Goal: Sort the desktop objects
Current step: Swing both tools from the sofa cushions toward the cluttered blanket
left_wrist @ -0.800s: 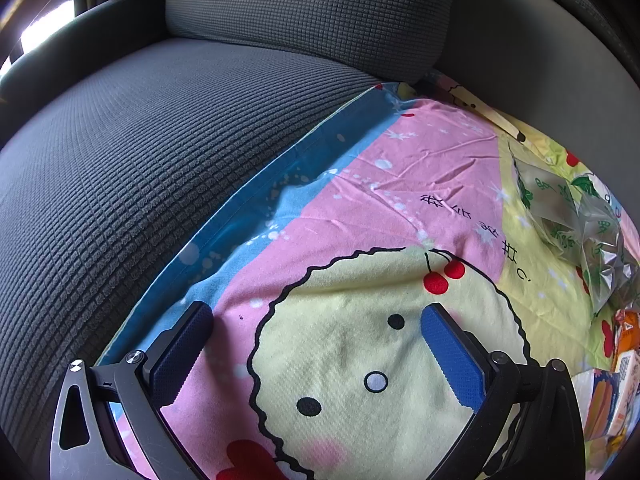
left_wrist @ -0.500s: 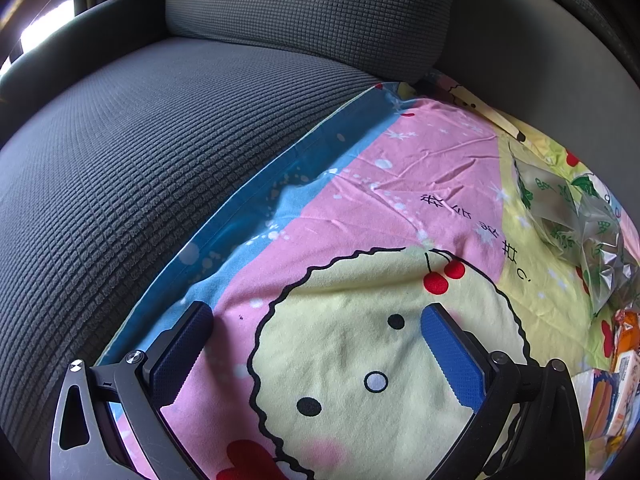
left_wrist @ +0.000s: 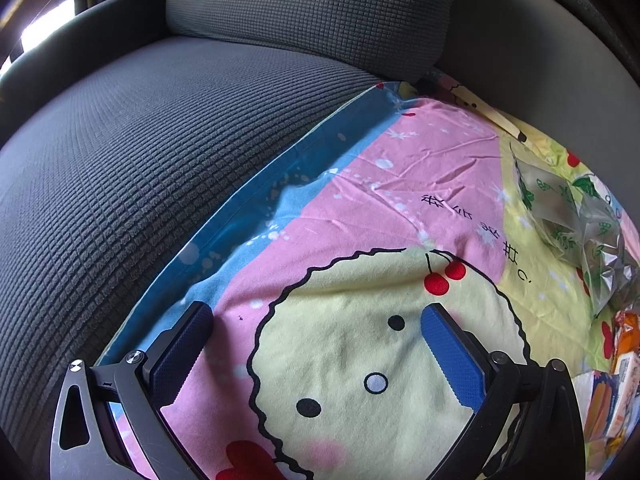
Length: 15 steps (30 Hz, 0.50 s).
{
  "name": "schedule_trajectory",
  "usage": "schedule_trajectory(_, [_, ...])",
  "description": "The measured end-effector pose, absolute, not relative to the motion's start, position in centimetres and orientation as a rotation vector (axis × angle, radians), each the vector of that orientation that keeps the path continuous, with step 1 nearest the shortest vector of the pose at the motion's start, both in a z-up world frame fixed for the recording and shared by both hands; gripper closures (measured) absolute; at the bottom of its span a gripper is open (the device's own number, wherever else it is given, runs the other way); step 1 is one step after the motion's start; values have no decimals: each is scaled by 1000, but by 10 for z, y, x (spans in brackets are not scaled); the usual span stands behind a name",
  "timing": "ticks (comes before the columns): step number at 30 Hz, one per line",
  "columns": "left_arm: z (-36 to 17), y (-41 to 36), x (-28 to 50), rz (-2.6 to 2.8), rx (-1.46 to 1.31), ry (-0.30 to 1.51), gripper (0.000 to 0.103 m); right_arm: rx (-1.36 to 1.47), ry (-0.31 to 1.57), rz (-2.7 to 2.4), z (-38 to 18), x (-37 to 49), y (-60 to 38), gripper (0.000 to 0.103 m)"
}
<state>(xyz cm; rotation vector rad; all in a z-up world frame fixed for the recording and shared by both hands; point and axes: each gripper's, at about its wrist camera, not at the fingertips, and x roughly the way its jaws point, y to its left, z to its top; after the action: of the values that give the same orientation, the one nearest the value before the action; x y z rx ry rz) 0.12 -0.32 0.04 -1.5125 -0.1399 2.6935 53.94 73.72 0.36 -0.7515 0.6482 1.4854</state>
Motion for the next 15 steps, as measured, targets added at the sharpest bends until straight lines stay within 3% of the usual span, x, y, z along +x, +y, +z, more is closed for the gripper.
schedule_trajectory(5, [2, -1, -1, 2691, -1517, -132, 0, -665, 625, 1513, 25, 562, 715, 1])
schedule_trajectory(9, [11, -3, 1, 2659, -1523, -68, 0, -638, 465, 1545, 66, 576, 680, 0])
schedule_trajectory(15, [58, -24, 22, 2740, -1325, -101, 0, -534, 352, 1695, 139, 598, 619, 0])
